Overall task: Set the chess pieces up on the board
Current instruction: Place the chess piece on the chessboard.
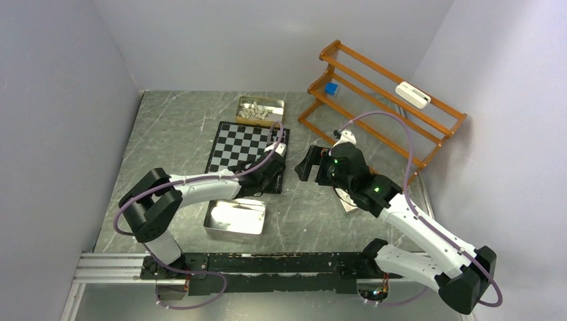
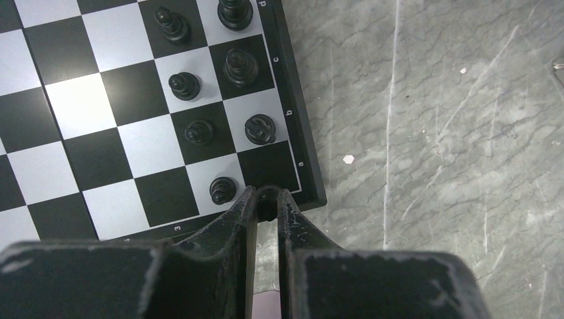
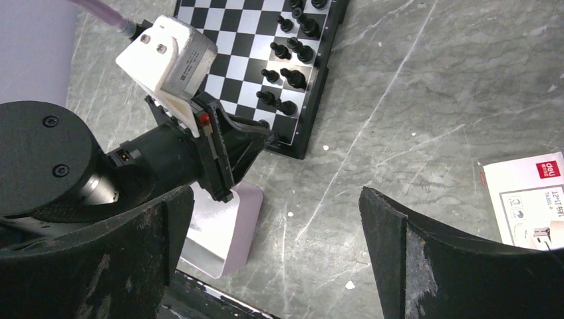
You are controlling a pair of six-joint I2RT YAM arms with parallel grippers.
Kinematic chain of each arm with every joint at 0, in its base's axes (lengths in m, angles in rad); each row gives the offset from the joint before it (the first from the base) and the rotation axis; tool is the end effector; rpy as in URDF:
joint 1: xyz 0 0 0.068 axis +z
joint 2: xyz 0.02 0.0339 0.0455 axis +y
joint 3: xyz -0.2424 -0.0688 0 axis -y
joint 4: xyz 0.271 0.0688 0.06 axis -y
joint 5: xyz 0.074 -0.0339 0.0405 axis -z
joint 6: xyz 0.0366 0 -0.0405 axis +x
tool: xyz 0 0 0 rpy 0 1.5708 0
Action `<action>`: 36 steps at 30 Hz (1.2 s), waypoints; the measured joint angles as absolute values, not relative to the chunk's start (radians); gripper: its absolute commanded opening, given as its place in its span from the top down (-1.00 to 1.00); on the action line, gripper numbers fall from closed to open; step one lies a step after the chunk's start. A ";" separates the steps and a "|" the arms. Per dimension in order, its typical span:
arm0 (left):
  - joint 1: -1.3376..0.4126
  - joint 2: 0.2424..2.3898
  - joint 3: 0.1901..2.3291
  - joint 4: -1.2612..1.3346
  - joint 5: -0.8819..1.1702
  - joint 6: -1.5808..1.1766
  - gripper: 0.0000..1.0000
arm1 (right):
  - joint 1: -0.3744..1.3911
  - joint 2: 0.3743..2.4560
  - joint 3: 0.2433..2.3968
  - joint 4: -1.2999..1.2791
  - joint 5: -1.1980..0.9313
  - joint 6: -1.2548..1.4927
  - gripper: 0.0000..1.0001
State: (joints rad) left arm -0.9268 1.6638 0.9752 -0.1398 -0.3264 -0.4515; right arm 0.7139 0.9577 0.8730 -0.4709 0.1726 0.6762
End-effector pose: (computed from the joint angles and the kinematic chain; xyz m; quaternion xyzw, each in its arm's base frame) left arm 0.2275 -0.2835 0.1489 0.1592 0.9075 -0.1107 0.3725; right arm 0.1924 0.1584 0.2906 0.0255 0.8713 0.2523 0.4202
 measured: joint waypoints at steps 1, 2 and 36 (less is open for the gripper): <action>-0.927 1.668 0.975 -0.139 -0.326 -0.451 0.81 | 0.714 0.958 0.873 -0.471 0.173 0.677 -1.00; -0.927 1.673 0.975 -0.139 -0.327 -0.452 0.80 | 0.714 0.958 0.873 -0.473 0.173 0.678 -1.00; -0.927 1.731 1.007 -0.119 -0.365 -0.437 0.67 | 0.712 0.941 0.873 -0.489 0.217 0.669 -1.00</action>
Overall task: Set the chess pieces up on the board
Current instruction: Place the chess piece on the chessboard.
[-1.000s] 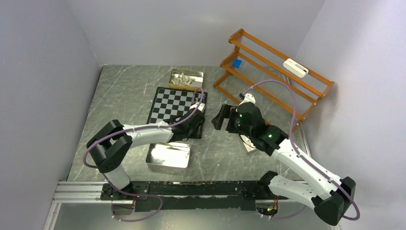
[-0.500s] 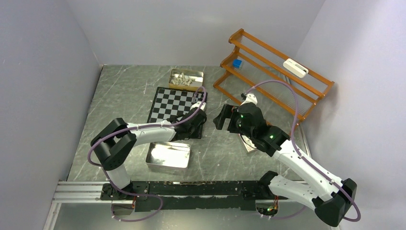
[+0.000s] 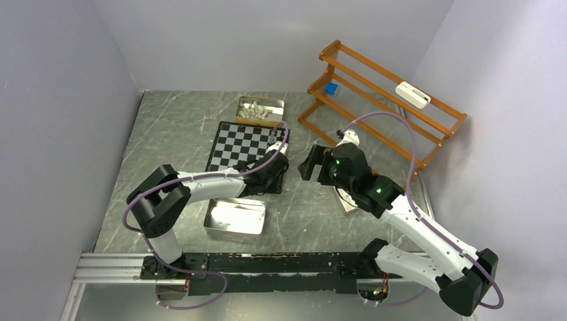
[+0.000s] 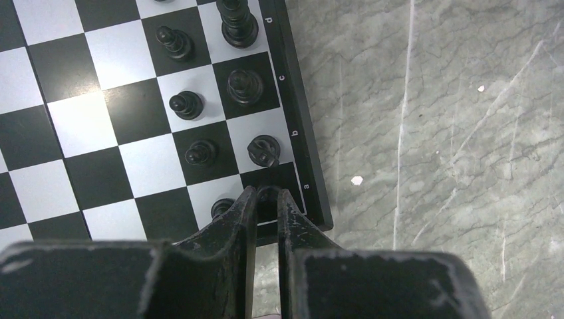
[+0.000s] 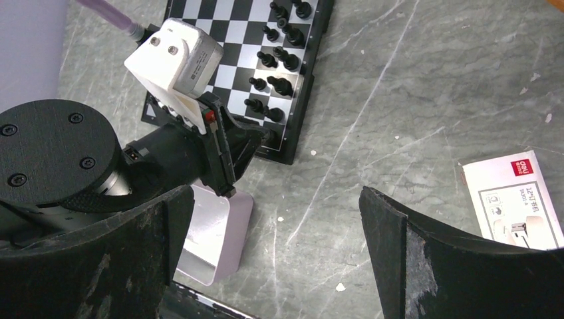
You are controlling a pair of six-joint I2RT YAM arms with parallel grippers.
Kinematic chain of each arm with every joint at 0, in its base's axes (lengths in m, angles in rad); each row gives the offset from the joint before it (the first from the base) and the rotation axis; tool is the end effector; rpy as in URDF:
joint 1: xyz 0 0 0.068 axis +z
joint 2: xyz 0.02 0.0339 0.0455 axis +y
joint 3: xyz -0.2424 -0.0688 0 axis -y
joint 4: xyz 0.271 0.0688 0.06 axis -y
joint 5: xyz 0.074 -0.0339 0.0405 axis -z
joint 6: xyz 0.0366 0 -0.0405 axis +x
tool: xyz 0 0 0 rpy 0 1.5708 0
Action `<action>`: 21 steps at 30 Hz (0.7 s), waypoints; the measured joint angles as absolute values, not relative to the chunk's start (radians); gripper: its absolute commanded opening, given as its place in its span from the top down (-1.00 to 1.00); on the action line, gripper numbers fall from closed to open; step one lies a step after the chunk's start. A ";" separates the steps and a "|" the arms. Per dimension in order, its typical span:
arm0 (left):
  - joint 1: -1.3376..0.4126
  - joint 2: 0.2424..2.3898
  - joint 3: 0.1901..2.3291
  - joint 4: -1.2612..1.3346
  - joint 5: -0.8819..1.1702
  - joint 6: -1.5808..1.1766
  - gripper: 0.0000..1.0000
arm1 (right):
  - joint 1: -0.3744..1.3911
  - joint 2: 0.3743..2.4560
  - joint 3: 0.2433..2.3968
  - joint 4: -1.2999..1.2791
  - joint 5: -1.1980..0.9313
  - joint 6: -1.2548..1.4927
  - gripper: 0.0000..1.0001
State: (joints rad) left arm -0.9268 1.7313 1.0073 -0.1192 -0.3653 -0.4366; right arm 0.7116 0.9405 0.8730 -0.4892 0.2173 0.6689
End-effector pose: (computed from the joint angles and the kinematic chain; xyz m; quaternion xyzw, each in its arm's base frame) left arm 0.2347 -0.2908 0.1374 0.1603 0.9072 -0.0887 0.3787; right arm 0.1905 0.1538 0.2929 0.0341 0.8700 0.2343 0.4326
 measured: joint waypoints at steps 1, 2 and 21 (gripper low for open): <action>-0.927 1.731 1.007 -0.119 -0.363 -0.437 0.66 | 0.712 0.941 0.873 -0.487 0.217 0.669 -1.00; -0.927 1.732 1.007 -0.119 -0.362 -0.437 0.64 | 0.712 0.941 0.873 -0.486 0.217 0.669 -1.00; -0.933 1.749 1.042 -0.158 -0.360 -0.438 0.01 | 0.711 0.941 0.873 -0.480 0.225 0.656 -1.00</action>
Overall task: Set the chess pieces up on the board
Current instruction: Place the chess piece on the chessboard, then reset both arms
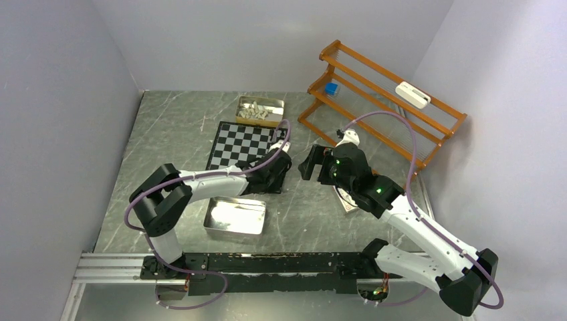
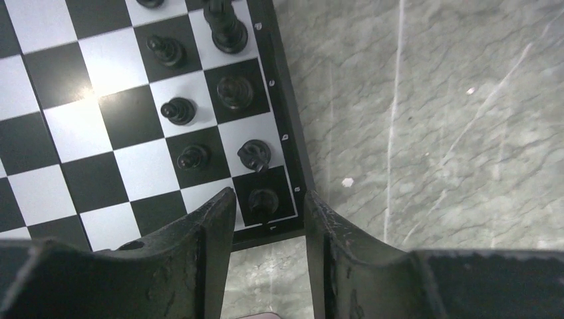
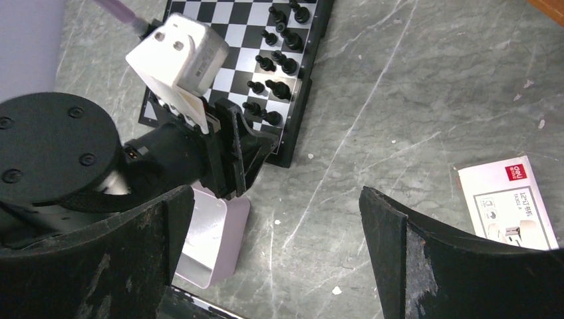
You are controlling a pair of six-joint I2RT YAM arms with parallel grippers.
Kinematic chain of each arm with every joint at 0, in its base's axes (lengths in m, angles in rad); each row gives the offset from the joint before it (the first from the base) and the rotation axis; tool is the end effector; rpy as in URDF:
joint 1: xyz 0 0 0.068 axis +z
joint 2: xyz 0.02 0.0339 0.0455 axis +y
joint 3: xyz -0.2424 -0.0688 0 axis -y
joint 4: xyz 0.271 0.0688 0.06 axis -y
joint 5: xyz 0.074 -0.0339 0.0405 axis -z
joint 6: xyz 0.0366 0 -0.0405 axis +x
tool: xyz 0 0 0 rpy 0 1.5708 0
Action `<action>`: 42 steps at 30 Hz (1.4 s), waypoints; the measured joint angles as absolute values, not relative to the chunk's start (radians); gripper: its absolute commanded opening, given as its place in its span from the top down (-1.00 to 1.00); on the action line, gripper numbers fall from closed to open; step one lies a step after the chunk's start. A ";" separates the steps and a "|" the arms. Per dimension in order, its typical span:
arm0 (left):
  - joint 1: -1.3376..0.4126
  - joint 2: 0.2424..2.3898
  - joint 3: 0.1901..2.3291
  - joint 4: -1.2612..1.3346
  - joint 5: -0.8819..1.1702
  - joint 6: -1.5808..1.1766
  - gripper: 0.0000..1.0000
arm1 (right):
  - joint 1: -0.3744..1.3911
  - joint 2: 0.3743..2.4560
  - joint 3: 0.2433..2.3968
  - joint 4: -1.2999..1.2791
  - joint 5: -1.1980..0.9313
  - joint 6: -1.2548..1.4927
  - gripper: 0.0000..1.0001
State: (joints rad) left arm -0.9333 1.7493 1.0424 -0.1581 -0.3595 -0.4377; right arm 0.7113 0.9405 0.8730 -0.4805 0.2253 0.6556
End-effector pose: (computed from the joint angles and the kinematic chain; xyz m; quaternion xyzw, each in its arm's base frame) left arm 0.2355 -0.2963 0.1393 0.1665 0.9102 -0.0854 0.3694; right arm 0.1911 0.1539 0.2938 0.0309 0.8677 0.2311 0.4390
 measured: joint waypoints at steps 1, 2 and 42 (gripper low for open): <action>-0.933 1.749 1.056 -0.168 -0.360 -0.438 -0.05 | 0.711 0.941 0.873 -0.480 0.225 0.653 -1.00; -0.933 1.749 1.065 -0.173 -0.360 -0.440 -0.10 | 0.711 0.941 0.873 -0.481 0.226 0.651 -1.00; -0.940 0.770 0.737 -0.464 -0.234 -0.711 -0.97 | 0.709 0.631 0.730 -0.558 0.199 0.697 -1.00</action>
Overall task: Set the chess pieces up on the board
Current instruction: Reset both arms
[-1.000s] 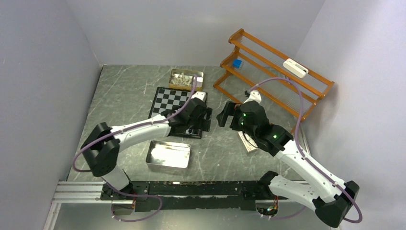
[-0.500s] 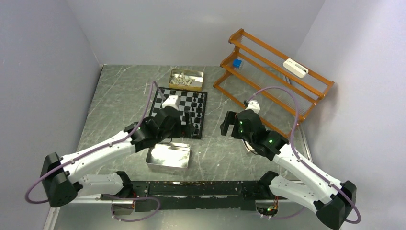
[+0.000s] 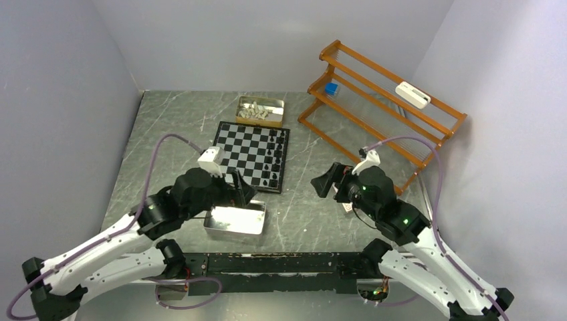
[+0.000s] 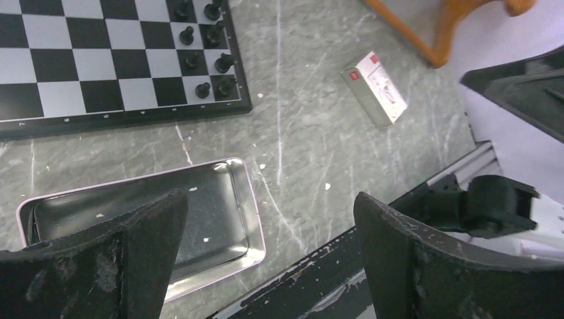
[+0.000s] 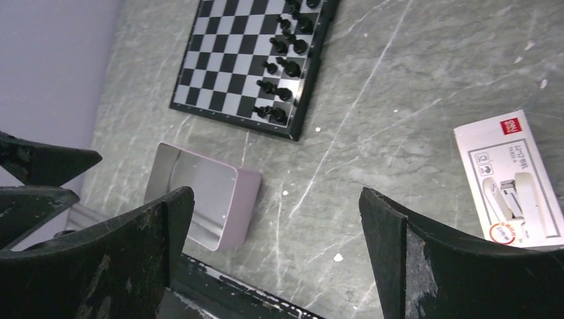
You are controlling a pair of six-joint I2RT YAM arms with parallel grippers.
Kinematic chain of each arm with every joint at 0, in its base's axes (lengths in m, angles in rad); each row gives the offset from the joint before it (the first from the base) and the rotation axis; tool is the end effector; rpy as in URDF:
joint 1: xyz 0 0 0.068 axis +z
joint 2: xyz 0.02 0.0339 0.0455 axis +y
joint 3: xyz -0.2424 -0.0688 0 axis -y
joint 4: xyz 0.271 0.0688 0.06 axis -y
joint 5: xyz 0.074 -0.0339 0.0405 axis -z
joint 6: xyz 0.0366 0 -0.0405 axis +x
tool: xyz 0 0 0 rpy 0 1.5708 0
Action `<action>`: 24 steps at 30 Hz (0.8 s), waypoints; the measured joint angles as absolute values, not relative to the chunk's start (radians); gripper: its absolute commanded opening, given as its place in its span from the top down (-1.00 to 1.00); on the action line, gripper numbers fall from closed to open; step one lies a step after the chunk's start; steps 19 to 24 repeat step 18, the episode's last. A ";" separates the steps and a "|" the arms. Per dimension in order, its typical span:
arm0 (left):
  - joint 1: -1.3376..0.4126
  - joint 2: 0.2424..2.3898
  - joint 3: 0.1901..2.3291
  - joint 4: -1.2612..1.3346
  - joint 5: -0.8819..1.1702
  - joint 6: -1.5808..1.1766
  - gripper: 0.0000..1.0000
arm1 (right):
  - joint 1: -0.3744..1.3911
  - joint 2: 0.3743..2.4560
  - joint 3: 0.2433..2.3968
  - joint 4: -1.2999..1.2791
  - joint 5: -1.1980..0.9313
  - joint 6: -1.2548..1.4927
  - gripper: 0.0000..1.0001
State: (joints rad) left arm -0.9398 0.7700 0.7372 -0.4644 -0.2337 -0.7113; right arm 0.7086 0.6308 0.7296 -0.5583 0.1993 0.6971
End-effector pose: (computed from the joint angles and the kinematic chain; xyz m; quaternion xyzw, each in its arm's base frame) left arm 0.1338 -0.1687 0.2810 0.0381 0.8547 -0.3053 0.4181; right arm 0.1463 0.1159 0.2942 0.0476 0.8456 0.2748 0.4551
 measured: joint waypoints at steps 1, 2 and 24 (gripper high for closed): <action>-0.940 0.748 0.739 -0.466 -0.229 -0.710 -0.97 | 0.709 0.609 0.720 -0.559 0.189 0.702 -1.00; -0.940 0.722 0.739 -0.470 -0.222 -0.706 -0.97 | 0.709 0.591 0.712 -0.559 0.180 0.707 -1.00; -0.940 0.689 0.747 -0.531 -0.198 -0.678 -0.97 | 0.708 0.548 0.699 -0.588 0.134 0.733 -1.00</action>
